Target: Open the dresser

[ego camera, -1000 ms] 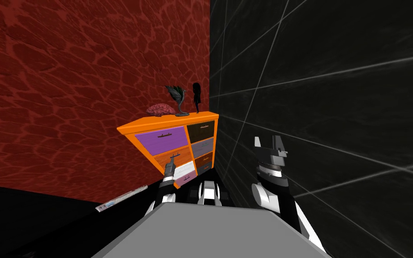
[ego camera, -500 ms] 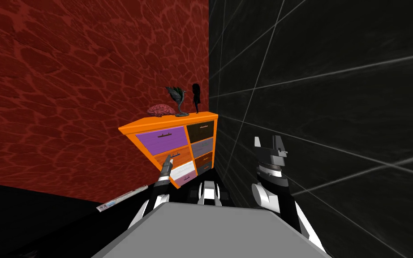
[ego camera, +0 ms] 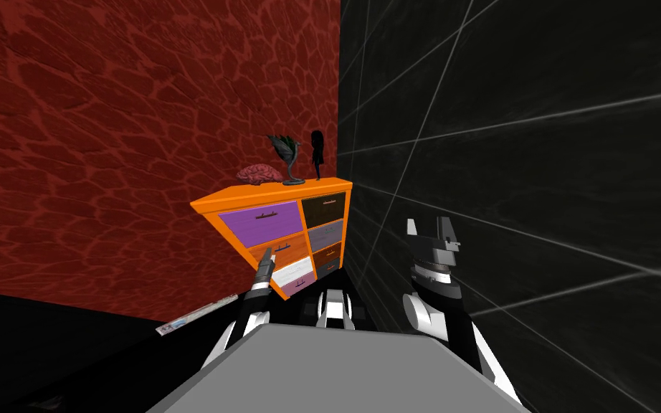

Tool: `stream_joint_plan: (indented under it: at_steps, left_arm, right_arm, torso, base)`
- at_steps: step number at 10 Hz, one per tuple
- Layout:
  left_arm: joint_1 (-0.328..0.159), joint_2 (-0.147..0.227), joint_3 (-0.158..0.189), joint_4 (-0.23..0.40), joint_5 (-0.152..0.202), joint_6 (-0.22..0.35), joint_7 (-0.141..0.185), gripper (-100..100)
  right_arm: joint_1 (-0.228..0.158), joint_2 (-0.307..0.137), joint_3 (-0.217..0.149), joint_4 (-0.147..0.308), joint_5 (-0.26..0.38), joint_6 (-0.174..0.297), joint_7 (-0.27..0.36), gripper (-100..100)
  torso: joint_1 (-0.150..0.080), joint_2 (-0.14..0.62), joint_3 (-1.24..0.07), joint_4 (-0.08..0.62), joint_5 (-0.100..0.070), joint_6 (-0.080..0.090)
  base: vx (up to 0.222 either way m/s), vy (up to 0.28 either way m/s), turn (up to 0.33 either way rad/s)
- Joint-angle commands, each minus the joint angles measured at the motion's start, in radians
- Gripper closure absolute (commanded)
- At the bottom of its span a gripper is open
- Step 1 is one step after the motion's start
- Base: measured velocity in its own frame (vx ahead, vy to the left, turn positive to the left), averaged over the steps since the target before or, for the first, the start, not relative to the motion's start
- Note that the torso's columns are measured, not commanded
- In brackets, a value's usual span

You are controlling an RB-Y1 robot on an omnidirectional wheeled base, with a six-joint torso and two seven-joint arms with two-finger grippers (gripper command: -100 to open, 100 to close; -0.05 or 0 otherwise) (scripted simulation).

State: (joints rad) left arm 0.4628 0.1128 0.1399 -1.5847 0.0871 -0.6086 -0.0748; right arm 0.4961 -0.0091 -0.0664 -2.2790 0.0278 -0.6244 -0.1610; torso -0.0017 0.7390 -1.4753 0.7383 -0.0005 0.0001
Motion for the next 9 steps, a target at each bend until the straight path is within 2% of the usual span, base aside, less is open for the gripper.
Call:
stream_joint_plan:
  at_steps: [1,4,5,7,8,9]
  left_arm:
    - [0.004,-0.06,0.002,-0.011,0.001,0.003,0.001,-100]
    - [0.006,-0.134,0.002,-0.016,0.001,0.003,0.001,-100]
    - [0.005,-0.121,0.002,-0.015,0.001,0.004,0.0,-100]
    - [0.016,-0.121,0.007,-0.065,0.006,0.044,0.001,-100]
    - [0.012,-0.121,0.006,-0.052,0.005,0.033,0.0,-100]
    - [0.007,-0.123,0.003,-0.026,0.002,0.013,0.0,100]
  right_arm:
    - [0.0,0.0,0.0,0.0,0.0,0.0,0.0,0]
    - [0.0,0.0,0.0,0.0,0.0,0.0,0.0,0]
    - [0.0,0.0,0.0,0.0,0.0,0.0,0.0,0]
    - [0.0,0.0,0.0,0.0,0.0,0.0,0.0,0]
    - [0.0,0.0,0.0,0.0,0.0,0.0,0.0,0]
    - [0.0,0.0,0.0,0.0,0.0,0.0,0.0,0]
  torso:
    - [0.001,-0.001,-0.001,0.0,0.0,0.0]
    - [0.002,-0.001,-0.001,0.0,0.001,0.0]
    - [0.002,-0.001,-0.001,0.0,0.001,0.0]
    - [0.002,-0.003,-0.002,-0.001,0.001,0.0]
    - [0.003,-0.004,-0.003,-0.001,0.001,0.0]
    - [0.002,-0.001,-0.001,-0.001,0.001,0.0]
  base:
    - [0.0,0.0,0.0]
    - [0.0,0.0,0.0]
    - [0.0,0.0,0.0]
    - [0.072,0.019,-0.021]
    - [0.039,0.016,-0.005]
    - [-0.039,-0.01,0.028]
